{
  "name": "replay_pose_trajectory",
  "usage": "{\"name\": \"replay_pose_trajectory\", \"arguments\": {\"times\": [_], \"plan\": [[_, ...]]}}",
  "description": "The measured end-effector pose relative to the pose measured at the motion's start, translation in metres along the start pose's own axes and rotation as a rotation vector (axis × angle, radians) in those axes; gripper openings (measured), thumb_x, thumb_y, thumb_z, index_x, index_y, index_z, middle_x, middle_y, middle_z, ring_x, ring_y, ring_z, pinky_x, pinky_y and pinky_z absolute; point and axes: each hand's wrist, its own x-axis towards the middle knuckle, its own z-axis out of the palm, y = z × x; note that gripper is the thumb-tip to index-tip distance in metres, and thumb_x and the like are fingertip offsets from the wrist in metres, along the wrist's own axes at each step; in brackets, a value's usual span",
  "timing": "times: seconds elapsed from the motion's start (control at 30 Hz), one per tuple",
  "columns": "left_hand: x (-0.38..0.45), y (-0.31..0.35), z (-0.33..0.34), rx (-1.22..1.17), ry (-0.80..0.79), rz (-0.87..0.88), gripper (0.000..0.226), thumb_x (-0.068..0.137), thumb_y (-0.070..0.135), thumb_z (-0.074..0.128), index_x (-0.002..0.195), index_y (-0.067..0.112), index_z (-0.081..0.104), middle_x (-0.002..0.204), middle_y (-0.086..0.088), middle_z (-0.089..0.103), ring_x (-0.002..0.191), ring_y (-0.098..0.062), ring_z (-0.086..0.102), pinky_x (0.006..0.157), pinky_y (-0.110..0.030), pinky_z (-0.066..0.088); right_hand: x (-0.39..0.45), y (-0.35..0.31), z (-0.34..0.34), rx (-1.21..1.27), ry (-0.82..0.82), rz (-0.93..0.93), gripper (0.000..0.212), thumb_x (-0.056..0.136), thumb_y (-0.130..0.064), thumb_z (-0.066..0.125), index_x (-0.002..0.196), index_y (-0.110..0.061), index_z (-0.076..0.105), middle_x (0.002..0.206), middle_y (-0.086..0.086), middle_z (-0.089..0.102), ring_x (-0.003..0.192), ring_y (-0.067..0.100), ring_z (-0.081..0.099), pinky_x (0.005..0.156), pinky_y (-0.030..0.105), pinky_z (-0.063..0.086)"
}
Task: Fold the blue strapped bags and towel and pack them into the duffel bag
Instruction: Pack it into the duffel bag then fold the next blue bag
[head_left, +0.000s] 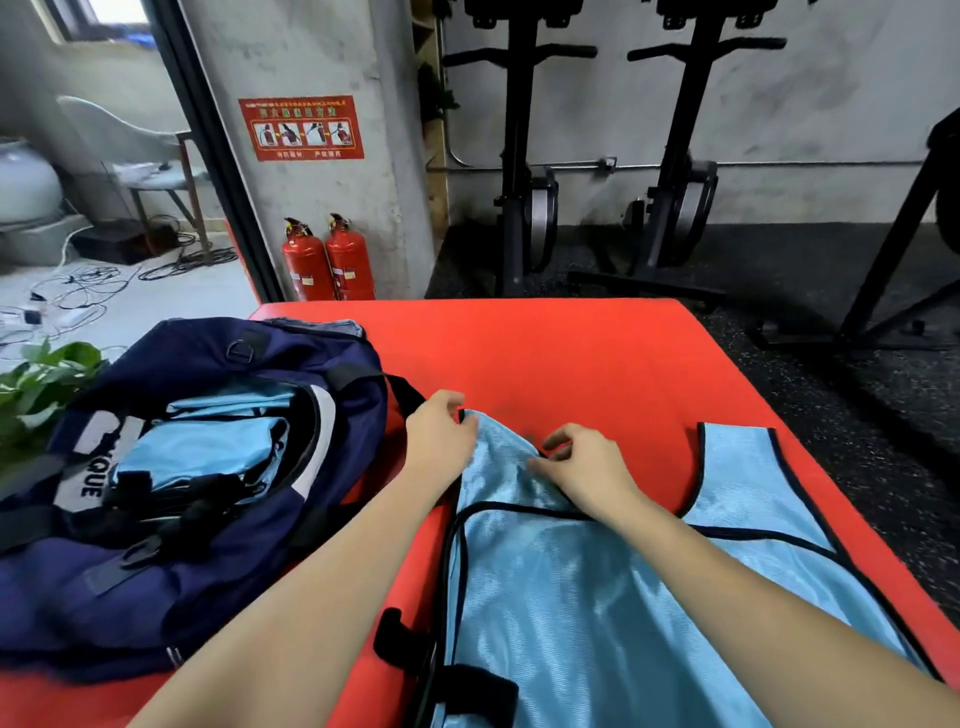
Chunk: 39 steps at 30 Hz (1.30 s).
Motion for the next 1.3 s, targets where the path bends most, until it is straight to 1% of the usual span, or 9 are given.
{"name": "replay_pose_trajectory", "arguments": {"times": [0.17, 0.33, 0.57, 0.7, 0.8, 0.9, 1.03, 1.23, 1.3], "plan": [[0.012, -0.008, 0.002, -0.303, -0.066, -0.088, 0.033, 0.088, 0.005, 0.068, 0.113, 0.027, 0.066, 0.111, 0.0, 0.07, 0.102, -0.014, 0.065, 0.084, -0.024, 0.051, 0.006, 0.001, -0.004, 0.472, -0.082, 0.062, 0.035, 0.075, -0.026, 0.087, 0.106, -0.024, 0.071, 0.092, 0.002, 0.076, 0.084, 0.018, 0.069, 0.073, 0.025, 0.049], [0.014, -0.013, 0.003, -0.482, -0.117, -0.058, 0.042, 0.09, -0.015, 0.056, 0.111, 0.019, 0.069, 0.113, 0.0, 0.07, 0.109, -0.01, 0.064, 0.091, -0.021, 0.051, 0.008, -0.016, -0.009, 1.042, -0.29, 0.299, 0.045, 0.088, -0.04, 0.072, 0.123, -0.014, 0.061, 0.113, 0.02, 0.073, 0.095, 0.029, 0.067, 0.087, 0.042, 0.055], [0.015, -0.017, 0.0, -0.551, -0.133, -0.043, 0.052, 0.089, -0.021, 0.049, 0.106, 0.024, 0.069, 0.117, 0.006, 0.069, 0.115, -0.006, 0.061, 0.083, -0.019, 0.052, 0.014, -0.015, -0.013, 1.413, -0.198, 0.284, 0.049, 0.092, -0.051, 0.056, 0.114, -0.009, 0.065, 0.127, 0.016, 0.068, 0.104, 0.03, 0.062, 0.1, 0.044, 0.046], [0.012, -0.014, -0.003, -0.56, -0.12, -0.036, 0.053, 0.087, -0.022, 0.051, 0.108, 0.023, 0.069, 0.117, 0.007, 0.068, 0.1, 0.005, 0.063, 0.078, -0.013, 0.051, 0.016, -0.018, -0.011, 1.357, -0.211, 0.249, 0.055, 0.091, -0.057, 0.055, 0.114, -0.008, 0.066, 0.123, 0.016, 0.07, 0.103, 0.033, 0.061, 0.096, 0.046, 0.045], [0.012, -0.014, -0.002, -0.558, -0.095, -0.058, 0.048, 0.089, -0.02, 0.05, 0.109, 0.02, 0.069, 0.111, 0.001, 0.07, 0.081, 0.008, 0.065, 0.073, -0.013, 0.052, 0.02, -0.024, 0.001, 1.083, -0.047, 0.171, 0.049, 0.092, -0.057, 0.055, 0.098, -0.012, 0.074, 0.109, 0.006, 0.075, 0.111, 0.027, 0.063, 0.099, 0.039, 0.045], [0.015, -0.021, 0.001, -0.523, -0.087, -0.105, 0.045, 0.092, -0.013, 0.051, 0.104, 0.025, 0.072, 0.102, -0.006, 0.074, 0.081, -0.007, 0.068, 0.076, -0.026, 0.058, 0.021, -0.024, 0.012, 0.832, 0.02, 0.032, 0.057, 0.078, -0.07, 0.059, 0.089, -0.018, 0.08, 0.106, -0.002, 0.076, 0.117, 0.02, 0.063, 0.111, 0.045, 0.04], [0.018, -0.026, 0.004, -0.395, -0.06, -0.071, 0.029, 0.094, 0.007, 0.062, 0.105, 0.032, 0.074, 0.102, 0.013, 0.074, 0.095, -0.008, 0.069, 0.092, -0.038, 0.057, 0.019, -0.025, 0.013, 0.686, 0.036, -0.043, 0.048, 0.086, -0.067, 0.055, 0.088, -0.026, 0.079, 0.102, -0.012, 0.075, 0.11, 0.011, 0.063, 0.106, 0.04, 0.042], [0.011, -0.016, 0.012, -0.076, -0.044, 0.042, 0.027, 0.087, 0.007, 0.067, 0.109, 0.023, 0.073, 0.103, 0.006, 0.073, 0.091, -0.005, 0.066, 0.09, -0.023, 0.051, 0.023, -0.019, 0.006, 0.395, 0.123, -0.023, 0.036, 0.096, -0.054, 0.055, 0.097, -0.022, 0.07, 0.096, -0.004, 0.071, 0.097, 0.013, 0.063, 0.078, 0.022, 0.045], [0.008, -0.018, 0.014, 0.09, -0.013, 0.175, 0.029, 0.088, 0.003, 0.062, 0.111, 0.018, 0.072, 0.115, 0.0, 0.067, 0.102, -0.013, 0.062, 0.094, -0.018, 0.043, 0.025, -0.008, 0.004, 0.128, 0.184, -0.139, 0.027, 0.098, -0.049, 0.054, 0.1, -0.025, 0.068, 0.105, -0.01, 0.066, 0.1, 0.013, 0.058, 0.082, 0.025, 0.044]]}}
